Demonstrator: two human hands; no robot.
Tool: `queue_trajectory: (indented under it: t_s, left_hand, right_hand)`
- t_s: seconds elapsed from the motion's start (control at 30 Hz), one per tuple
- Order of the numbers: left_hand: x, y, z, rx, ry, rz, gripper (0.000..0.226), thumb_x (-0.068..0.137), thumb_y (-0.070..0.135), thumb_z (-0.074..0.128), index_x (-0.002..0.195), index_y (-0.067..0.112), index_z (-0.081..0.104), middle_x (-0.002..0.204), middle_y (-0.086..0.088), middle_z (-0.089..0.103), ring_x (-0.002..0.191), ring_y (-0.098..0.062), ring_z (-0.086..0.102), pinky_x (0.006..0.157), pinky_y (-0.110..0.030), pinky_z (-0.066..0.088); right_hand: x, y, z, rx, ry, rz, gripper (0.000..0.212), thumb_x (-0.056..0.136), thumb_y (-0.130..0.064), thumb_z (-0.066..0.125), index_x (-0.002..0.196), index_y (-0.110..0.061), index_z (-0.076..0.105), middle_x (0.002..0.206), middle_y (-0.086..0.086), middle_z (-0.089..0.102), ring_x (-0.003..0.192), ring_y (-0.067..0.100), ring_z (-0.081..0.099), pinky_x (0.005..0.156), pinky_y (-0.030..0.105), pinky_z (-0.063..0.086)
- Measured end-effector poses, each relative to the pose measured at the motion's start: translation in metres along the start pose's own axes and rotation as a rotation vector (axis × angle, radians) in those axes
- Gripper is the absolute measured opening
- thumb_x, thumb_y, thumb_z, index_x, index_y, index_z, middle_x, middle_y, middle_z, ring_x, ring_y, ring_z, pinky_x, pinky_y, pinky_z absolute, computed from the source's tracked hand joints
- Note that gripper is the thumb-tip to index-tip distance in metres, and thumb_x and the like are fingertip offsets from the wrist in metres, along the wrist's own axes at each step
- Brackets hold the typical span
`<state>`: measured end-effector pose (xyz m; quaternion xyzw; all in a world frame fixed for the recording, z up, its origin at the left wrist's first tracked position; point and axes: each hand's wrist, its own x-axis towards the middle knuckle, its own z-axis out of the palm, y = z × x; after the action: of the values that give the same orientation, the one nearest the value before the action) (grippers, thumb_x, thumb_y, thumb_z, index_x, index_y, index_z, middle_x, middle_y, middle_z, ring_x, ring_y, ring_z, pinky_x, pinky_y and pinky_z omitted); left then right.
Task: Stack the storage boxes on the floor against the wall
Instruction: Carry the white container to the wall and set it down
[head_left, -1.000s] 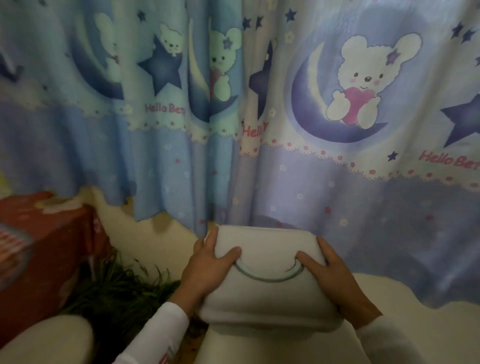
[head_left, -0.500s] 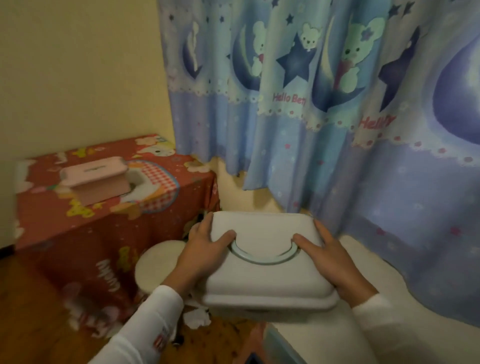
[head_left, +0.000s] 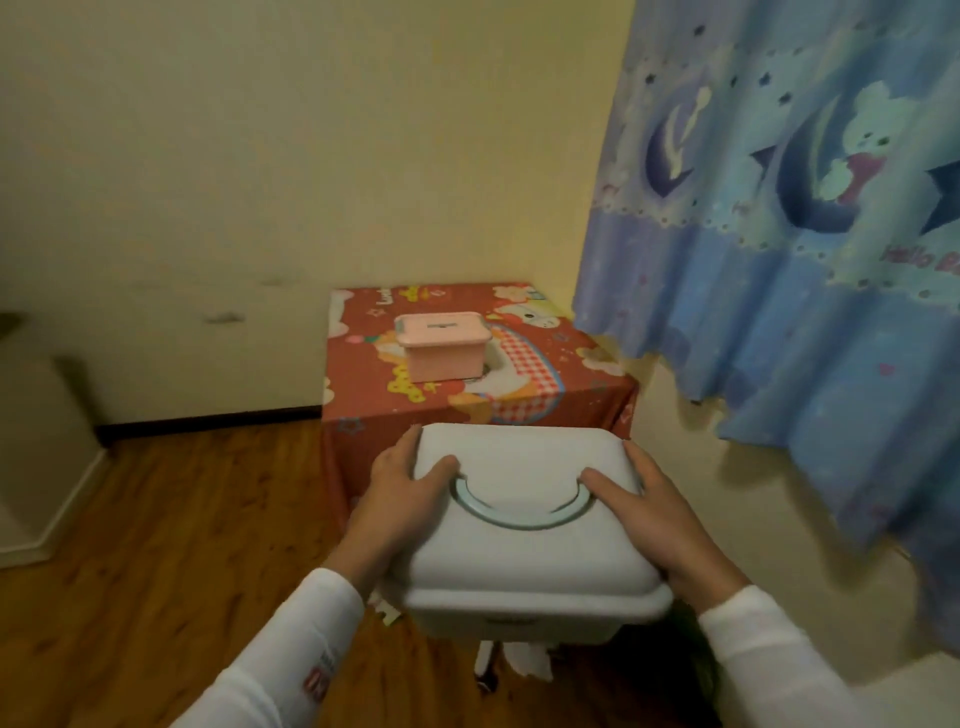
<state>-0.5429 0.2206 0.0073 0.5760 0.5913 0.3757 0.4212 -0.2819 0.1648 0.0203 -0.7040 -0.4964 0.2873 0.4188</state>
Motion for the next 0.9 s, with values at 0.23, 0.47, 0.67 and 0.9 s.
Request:
queue_trajectory:
  t_s: [0.23,0.47,0.67,0.9]
  left_hand:
    - [0.044,-0.042,-0.155,0.006,0.223,-0.039,0.073,0.074,0.058,0.058,0.142,0.041,0.037,0.148,0.003,0.042,0.121,-0.021,0.051,0.098,-0.044,0.046]
    - [0.075,-0.085,-0.287,0.043,0.368,-0.080,0.069,0.088,0.050,0.056,0.149,0.036,0.027,0.154,0.001,0.031,0.128,-0.024,0.045,0.098,-0.041,0.043]
    - [0.100,-0.122,-0.356,0.039,0.421,-0.140,0.072,0.083,0.057,0.054,0.147,0.039,0.027,0.150,0.000,0.038,0.120,-0.023,0.051,0.098,-0.049,0.046]
    - [0.175,-0.160,-0.404,0.049,0.491,-0.216,0.074,0.080,0.065,0.051,0.146,0.046,0.023,0.154,0.003,0.030,0.115,-0.019,0.047,0.083,-0.036,0.042]
  right_hand:
    - [0.035,-0.090,0.155,0.047,-0.181,-0.078,0.071,0.080,-0.057,0.066,0.142,-0.044,0.035,0.148,-0.003,0.040,0.129,0.021,0.042,0.095,0.038,0.039]
    - [0.054,-0.169,0.291,0.068,-0.335,-0.126,0.080,0.079,-0.059,0.065,0.148,-0.041,0.028,0.152,-0.002,0.035,0.131,0.026,0.043,0.103,0.048,0.040]
    - [0.080,-0.209,0.377,0.037,-0.434,-0.186,0.076,0.081,-0.056,0.065,0.147,-0.038,0.031,0.151,-0.002,0.037,0.131,0.023,0.042,0.102,0.043,0.039]
    - [0.148,-0.237,0.464,0.037,-0.534,-0.186,0.078,0.081,-0.057,0.065,0.148,-0.037,0.030,0.151,-0.001,0.039,0.130,0.025,0.045,0.103,0.049,0.040]
